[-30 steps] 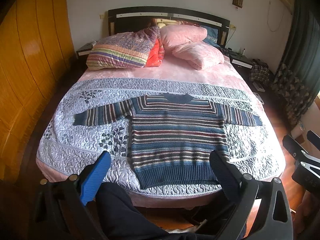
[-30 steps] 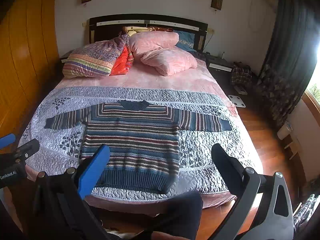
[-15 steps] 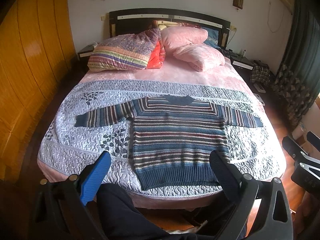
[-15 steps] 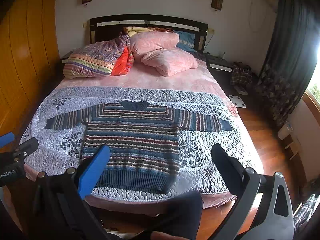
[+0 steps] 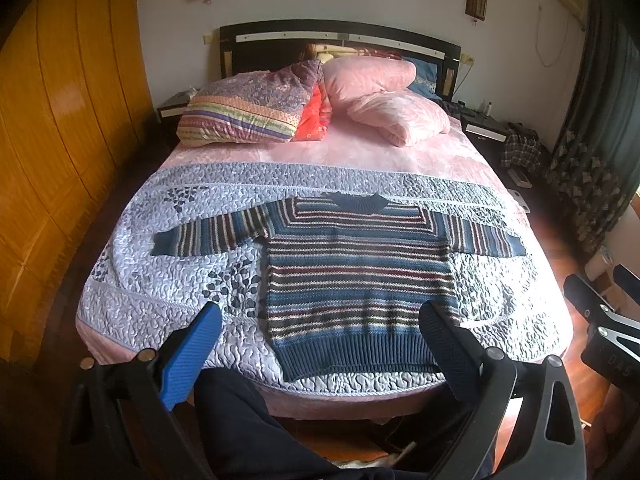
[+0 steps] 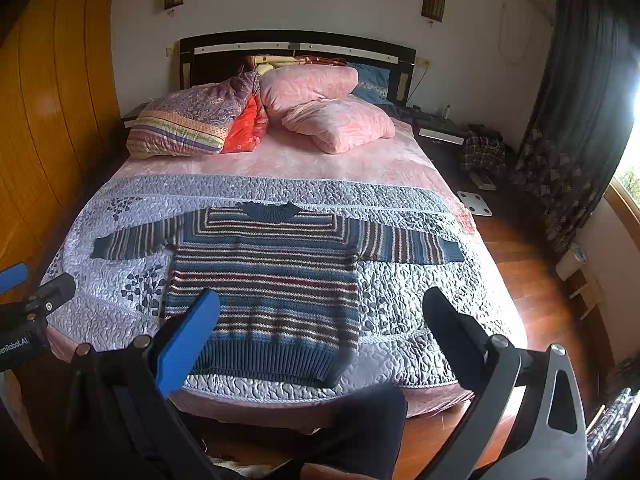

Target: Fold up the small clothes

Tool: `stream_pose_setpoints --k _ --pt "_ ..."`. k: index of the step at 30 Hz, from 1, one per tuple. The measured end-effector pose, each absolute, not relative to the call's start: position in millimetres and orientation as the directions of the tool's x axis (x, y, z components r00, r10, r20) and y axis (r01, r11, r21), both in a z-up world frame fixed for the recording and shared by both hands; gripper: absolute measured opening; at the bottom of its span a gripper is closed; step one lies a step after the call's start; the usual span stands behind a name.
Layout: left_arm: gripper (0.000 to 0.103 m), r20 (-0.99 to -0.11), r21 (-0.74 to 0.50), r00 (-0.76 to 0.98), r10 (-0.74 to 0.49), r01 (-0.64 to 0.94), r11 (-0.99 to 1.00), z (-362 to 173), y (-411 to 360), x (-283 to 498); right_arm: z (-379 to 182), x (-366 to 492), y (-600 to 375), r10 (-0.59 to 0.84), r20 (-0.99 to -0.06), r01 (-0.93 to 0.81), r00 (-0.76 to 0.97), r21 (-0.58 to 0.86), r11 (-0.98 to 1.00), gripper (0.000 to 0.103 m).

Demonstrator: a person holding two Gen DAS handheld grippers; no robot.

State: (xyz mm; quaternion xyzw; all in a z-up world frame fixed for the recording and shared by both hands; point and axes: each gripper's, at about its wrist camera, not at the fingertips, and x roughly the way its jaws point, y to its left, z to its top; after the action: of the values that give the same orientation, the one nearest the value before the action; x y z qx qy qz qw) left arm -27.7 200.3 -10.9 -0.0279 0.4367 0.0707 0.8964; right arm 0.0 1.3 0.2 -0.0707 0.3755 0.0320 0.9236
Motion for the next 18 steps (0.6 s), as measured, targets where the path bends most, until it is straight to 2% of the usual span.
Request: stream_pose_setpoints --k 18 --pt "0.099 -0.763 0.008 0.636 0.114 -0.168 0.986 -1.9 200.3 -47.7 11.0 -7.8 8.0 0.016 -0.684 -0.121 0.730 -0.107 0.987 0.100"
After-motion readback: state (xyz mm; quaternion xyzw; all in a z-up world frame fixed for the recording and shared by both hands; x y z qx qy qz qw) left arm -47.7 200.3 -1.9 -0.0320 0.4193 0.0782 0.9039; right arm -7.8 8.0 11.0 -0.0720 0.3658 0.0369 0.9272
